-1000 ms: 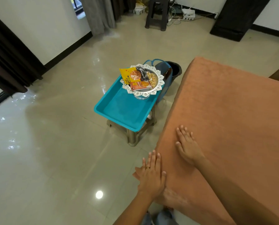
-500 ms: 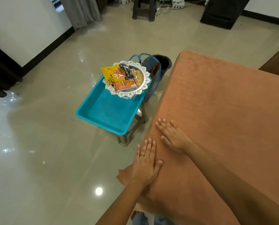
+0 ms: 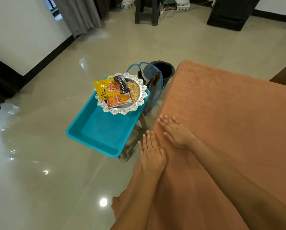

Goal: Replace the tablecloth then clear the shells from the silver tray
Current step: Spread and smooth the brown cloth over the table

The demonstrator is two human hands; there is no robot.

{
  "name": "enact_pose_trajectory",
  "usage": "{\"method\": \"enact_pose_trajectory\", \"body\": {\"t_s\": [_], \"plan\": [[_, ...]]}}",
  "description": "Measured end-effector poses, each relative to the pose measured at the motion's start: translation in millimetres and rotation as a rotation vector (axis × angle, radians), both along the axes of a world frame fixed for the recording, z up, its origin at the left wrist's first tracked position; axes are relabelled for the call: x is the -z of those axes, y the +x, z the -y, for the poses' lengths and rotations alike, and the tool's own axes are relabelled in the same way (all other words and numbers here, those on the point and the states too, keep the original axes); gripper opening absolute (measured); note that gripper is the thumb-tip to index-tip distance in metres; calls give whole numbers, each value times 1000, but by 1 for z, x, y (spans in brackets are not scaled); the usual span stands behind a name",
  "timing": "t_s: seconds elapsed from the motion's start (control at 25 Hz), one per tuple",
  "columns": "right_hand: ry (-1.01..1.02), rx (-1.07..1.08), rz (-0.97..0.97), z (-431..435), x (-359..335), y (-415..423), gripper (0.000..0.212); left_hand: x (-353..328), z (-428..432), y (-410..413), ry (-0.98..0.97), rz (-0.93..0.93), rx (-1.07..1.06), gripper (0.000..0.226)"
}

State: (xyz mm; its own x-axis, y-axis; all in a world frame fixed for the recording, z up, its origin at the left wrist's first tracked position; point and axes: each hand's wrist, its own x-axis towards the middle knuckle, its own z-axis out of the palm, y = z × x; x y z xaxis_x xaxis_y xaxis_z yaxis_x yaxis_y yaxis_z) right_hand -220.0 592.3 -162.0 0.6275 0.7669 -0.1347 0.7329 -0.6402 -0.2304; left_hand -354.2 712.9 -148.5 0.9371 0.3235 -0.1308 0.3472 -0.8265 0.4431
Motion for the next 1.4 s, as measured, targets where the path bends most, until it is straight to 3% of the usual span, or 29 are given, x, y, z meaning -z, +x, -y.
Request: {"method": "enact_pose_trajectory", "body": {"t_s": [0.12,0.32,0.4,0.56,0.76,0.88,0.96,1.12,1.28,1.4], "plan": [[-7,88,9,8,-3,37,70,10,3,3,4,67,-33,67],[25,-457,18,9,2,38,59,20,3,2,66,75,129,71],[5,-368,35,11,0,77,59,24,3,4,100,48,122,75],[-8,36,-4,16,-7,137,58,23,3,7,107,59,113,74],[64,-278,26,19,6,90,61,9,2,44,137,114,106,58],[46,-184,-9,17,9,123,62,0,6,132,-7,143,-41,57],[17,-120,15,23,8,165,61,10,9,170,-21,140,6,64],[54,38,19,31,2,216,67,27,10,175,-17,75,58,66],[26,-284,36,25,8,212,60,26,10,176,4,156,121,63],[14,-95,60,29,6,263,60,26,9,175,18,86,181,67]]}}
